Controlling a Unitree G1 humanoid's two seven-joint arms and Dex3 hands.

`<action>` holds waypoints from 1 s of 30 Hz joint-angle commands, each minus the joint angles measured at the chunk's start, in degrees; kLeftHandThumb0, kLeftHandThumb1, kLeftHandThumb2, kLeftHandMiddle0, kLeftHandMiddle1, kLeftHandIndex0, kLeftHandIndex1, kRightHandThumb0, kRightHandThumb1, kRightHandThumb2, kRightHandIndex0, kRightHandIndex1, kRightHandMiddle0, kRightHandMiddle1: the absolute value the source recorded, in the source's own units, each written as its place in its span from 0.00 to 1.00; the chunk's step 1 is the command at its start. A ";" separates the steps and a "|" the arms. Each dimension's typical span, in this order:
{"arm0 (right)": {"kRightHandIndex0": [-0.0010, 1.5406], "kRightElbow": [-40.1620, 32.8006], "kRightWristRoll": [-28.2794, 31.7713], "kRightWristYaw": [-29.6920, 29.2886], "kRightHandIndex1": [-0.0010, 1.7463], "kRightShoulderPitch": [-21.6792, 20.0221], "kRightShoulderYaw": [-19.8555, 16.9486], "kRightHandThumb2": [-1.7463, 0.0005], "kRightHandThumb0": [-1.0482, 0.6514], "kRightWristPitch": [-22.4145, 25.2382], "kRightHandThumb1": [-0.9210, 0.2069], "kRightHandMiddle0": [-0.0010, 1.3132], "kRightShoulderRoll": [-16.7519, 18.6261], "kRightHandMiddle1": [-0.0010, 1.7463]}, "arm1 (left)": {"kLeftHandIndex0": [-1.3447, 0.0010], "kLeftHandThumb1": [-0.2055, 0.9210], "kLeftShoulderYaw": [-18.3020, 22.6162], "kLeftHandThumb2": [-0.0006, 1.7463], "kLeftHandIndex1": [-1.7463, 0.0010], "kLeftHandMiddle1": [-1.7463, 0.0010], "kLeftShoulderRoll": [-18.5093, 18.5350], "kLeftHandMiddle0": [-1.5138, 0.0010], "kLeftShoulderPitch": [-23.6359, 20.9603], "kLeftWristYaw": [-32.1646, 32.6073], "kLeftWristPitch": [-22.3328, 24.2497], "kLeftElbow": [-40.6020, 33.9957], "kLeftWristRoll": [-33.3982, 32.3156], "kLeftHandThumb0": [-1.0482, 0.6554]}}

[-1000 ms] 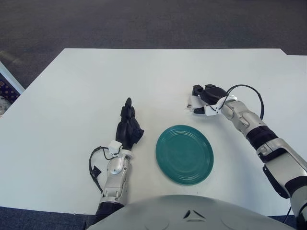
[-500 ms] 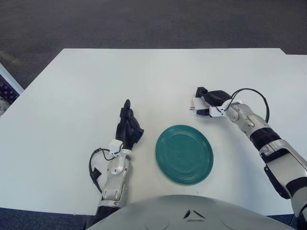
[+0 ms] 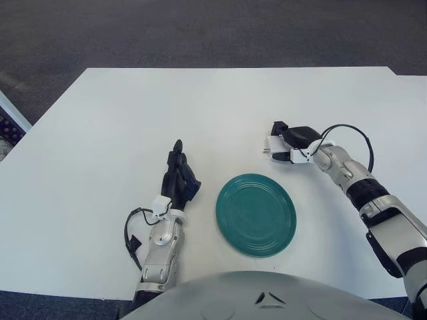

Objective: Put the charger into the plate.

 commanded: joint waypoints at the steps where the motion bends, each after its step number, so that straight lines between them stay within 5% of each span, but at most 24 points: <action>1: 0.83 1.36 -0.14 1.65 1.00 2.17 1.08 0.49 0.06 0.33 0.00 0.85 0.99 1.00 | 1.00 1.00 -0.30 0.58 0.82 0.99 -1.67 0.93 0.85 0.56 1.33 -0.45 0.14 0.08; 17: 0.82 1.72 0.96 0.96 1.00 2.40 -0.61 0.55 0.18 2.65 0.00 0.84 2.46 1.00 | 1.00 1.00 -0.25 0.58 0.83 1.00 -1.52 0.93 0.40 -0.04 1.84 -0.48 -0.83 0.08; 30: 0.81 -4.84 5.14 5.43 1.00 -3.55 -7.24 0.59 0.33 7.04 0.00 0.79 0.26 1.00 | 1.00 1.00 -0.37 0.58 0.84 1.00 -0.77 0.93 -0.09 0.48 2.58 -0.38 1.34 0.07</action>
